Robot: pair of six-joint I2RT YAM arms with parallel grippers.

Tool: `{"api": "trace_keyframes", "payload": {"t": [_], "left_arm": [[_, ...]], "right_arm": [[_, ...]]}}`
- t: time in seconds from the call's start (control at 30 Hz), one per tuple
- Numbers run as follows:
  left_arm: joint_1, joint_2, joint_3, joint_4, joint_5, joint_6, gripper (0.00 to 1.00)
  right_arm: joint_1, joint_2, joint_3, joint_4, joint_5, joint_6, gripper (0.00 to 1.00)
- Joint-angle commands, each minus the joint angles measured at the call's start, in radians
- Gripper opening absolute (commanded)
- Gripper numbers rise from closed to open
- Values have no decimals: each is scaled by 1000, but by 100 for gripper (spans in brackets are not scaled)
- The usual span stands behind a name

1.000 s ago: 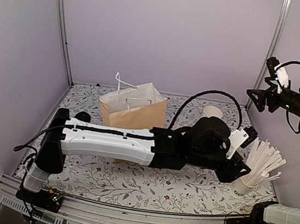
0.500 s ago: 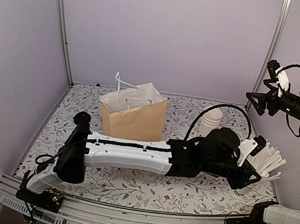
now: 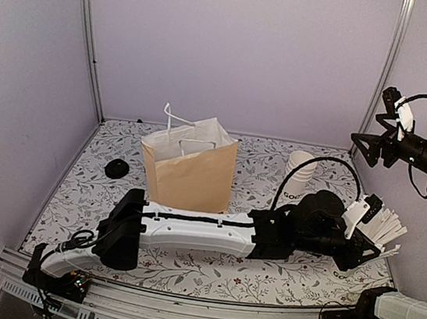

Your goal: Pack the takeout coffee

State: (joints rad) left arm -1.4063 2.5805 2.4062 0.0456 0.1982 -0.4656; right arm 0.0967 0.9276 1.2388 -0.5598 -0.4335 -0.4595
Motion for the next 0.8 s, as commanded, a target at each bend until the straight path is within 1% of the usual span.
{"api": "trace_keyframes", "payload": {"t": [0.0, 0.23, 0.3, 0.4, 0.57, 0.67, 0.77], "left_arm": [[2, 45, 55, 52, -9, -47, 29], [10, 69, 68, 47, -53, -82, 19], [11, 70, 68, 48, -61, -83, 20], [12, 74, 68, 60, -69, -93, 27], [14, 75, 69, 76, -116, -105, 29], [20, 80, 70, 88, -135, -128, 28], [28, 92, 79, 105, -130, -154, 21]], "right_arm": [[-7, -20, -19, 17, -23, 15, 99], [-10, -24, -22, 17, -39, 18, 99], [-10, -24, -22, 15, -45, 19, 99], [-10, -25, -24, 17, -48, 19, 99], [-11, -21, -24, 17, -60, 24, 99], [-12, -20, -22, 17, -66, 26, 99], [-13, -19, -22, 17, -72, 28, 99]]}}
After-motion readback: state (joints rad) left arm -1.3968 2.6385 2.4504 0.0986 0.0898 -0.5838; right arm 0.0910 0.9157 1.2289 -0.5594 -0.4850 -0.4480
